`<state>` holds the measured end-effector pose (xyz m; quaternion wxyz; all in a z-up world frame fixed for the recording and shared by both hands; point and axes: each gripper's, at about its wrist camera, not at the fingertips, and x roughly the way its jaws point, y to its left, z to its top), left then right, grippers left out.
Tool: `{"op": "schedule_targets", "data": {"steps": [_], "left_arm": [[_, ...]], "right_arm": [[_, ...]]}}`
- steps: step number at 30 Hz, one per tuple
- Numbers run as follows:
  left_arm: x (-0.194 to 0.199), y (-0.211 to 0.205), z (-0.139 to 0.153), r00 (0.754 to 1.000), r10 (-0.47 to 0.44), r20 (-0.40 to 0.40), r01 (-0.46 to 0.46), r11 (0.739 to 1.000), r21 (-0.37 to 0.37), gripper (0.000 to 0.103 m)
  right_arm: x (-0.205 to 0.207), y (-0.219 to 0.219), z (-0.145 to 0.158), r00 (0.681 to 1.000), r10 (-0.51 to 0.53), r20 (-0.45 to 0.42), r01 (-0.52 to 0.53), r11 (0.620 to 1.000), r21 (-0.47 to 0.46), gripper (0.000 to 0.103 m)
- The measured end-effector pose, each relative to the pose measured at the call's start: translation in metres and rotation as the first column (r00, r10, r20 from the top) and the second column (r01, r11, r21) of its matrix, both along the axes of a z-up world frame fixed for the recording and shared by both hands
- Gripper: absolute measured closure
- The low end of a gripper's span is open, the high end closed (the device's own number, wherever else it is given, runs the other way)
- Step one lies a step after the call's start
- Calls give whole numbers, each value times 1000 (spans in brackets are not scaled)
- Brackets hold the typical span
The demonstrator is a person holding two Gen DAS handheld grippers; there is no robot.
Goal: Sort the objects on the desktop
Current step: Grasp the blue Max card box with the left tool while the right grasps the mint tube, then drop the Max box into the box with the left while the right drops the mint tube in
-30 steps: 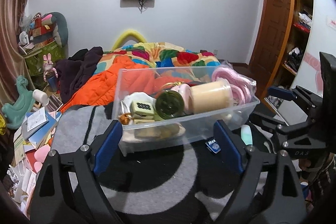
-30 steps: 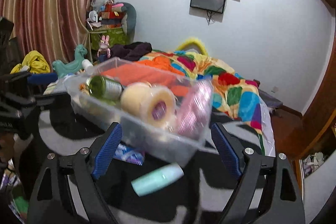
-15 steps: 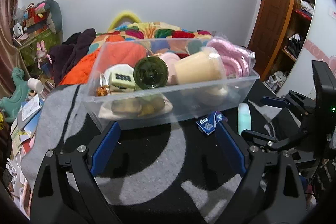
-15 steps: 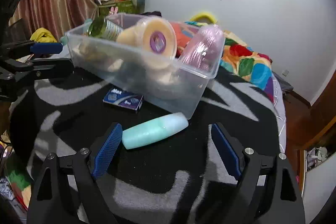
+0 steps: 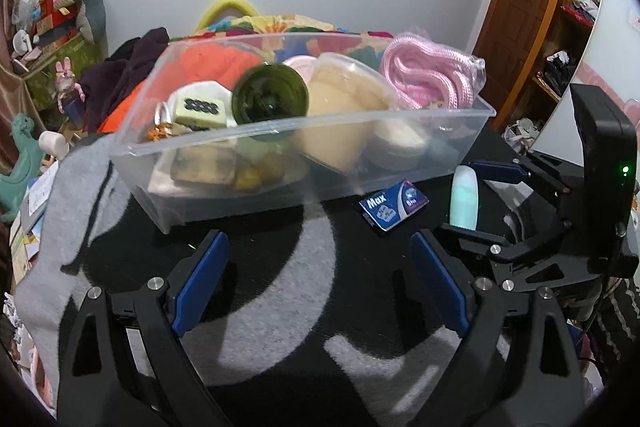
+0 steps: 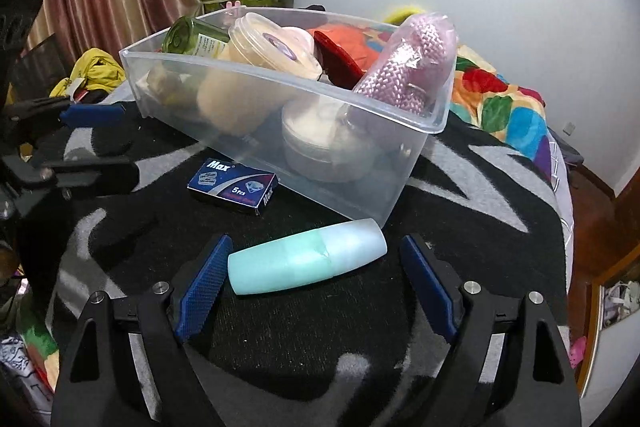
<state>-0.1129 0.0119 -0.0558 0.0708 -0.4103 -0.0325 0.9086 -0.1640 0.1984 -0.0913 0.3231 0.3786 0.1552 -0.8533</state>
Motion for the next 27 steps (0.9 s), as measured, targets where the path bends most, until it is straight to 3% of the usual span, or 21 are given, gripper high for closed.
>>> {"op": "schedule_targets", "data": {"steps": [2,8,14,20,25,27], "left_arm": [[-1,3,0,1000,-5,4,5,1000,-1,10],[-7,16,0,999,-28,22,28,1000,-11,10],[-22,31,-6,998,-34,50,35,999,-25,10],[-40,40,-23,991,-27,133,29,1000,-12,10],[-39,49,-21,997,4,83,-2,1000,-26,11],[-39,54,-21,997,3,73,-1,999,-37,21]], "right_arm": [[3,0,1,1000,14,4,-14,1000,-7,32],[9,7,3,1000,-1,-16,1,999,-37,32],[3,26,10,998,-60,-5,59,990,-125,32],[-11,42,14,990,-131,53,139,967,-213,32],[-9,44,15,991,-129,47,137,960,-246,32],[-8,45,15,991,-130,41,136,959,-249,32]]}}
